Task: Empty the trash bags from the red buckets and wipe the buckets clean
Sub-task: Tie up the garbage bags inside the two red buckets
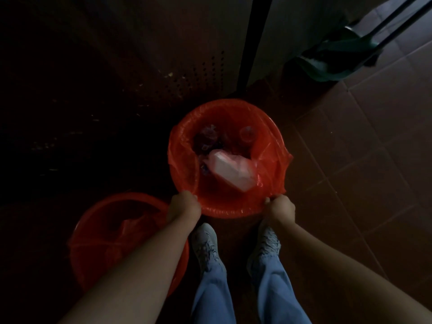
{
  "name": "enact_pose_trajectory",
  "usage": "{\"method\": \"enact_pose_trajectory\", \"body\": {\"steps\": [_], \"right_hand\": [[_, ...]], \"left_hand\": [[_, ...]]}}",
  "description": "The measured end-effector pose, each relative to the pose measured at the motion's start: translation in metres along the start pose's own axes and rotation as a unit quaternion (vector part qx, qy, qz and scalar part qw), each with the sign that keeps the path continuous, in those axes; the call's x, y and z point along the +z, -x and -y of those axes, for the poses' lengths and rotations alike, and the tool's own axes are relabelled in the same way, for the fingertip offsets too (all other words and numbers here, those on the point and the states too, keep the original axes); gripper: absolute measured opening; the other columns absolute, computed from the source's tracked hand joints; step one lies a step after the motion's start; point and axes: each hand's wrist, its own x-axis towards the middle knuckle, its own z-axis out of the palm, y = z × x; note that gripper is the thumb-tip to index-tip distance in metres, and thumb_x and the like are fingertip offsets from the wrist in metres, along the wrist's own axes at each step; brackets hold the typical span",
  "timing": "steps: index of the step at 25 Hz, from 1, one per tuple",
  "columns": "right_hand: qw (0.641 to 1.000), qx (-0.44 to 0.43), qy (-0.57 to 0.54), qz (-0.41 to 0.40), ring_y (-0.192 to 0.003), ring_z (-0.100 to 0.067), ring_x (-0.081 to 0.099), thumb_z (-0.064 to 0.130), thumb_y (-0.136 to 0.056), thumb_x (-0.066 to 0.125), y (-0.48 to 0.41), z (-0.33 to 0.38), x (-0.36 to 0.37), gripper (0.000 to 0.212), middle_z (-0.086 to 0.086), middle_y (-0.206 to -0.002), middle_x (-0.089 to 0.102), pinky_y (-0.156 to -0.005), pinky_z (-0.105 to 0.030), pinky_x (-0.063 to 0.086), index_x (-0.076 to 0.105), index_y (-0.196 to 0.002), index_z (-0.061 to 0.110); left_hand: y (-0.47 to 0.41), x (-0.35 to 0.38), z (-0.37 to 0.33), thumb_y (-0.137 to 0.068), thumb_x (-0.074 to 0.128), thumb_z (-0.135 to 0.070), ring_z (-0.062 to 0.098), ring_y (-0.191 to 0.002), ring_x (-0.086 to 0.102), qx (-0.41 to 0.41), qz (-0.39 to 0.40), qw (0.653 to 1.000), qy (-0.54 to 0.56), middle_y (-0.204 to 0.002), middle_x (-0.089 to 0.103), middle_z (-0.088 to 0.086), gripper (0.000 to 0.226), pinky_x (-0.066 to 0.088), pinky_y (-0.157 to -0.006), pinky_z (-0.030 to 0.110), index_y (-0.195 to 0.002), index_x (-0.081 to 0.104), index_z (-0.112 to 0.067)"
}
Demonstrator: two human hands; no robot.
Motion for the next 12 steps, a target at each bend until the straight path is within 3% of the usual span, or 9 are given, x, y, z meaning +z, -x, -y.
{"method": "enact_pose_trajectory", "body": {"steps": [3, 5, 12], "right_hand": [[0.999, -0.028, -0.002, 0.016, -0.058, -0.005, 0.050, 0.021, -0.105, 0.046, 0.015, 0.016, 0.004, 0.023, 0.001, -0.075, 0.057, -0.034, -0.009, 0.031, 0.061, -0.090, 0.012], [0.998, -0.062, 0.011, 0.022, -0.055, -0.005, 0.051, 0.022, -0.105, 0.048, 0.024, 0.032, 0.005, 0.027, 0.003, -0.070, 0.057, -0.035, -0.009, 0.030, 0.061, -0.084, 0.013], [0.989, -0.121, 0.032, 0.075, -0.075, -0.017, 0.068, 0.026, -0.105, 0.049, 0.027, 0.091, 0.004, 0.022, -0.004, -0.091, 0.070, -0.058, -0.026, 0.052, 0.067, -0.104, 0.014]], "left_hand": [[0.013, -0.001, -0.010, -0.102, 0.050, -0.032, 0.037, -0.112, 0.062, 0.032, 0.006, 0.999, 0.011, -0.118, 0.067, 0.020, 0.033, 0.048, -0.086, 0.036, -0.115, 0.067, -0.007], [0.018, -0.005, -0.022, -0.103, 0.050, -0.032, 0.036, -0.112, 0.062, 0.043, 0.015, 0.999, 0.028, -0.117, 0.067, 0.019, 0.033, 0.044, -0.081, 0.032, -0.114, 0.067, -0.006], [0.012, -0.038, -0.053, -0.100, 0.053, -0.033, 0.036, -0.105, 0.065, 0.104, 0.025, 0.992, 0.068, -0.108, 0.070, 0.018, 0.032, 0.045, -0.079, 0.034, -0.101, 0.069, -0.005]]}}
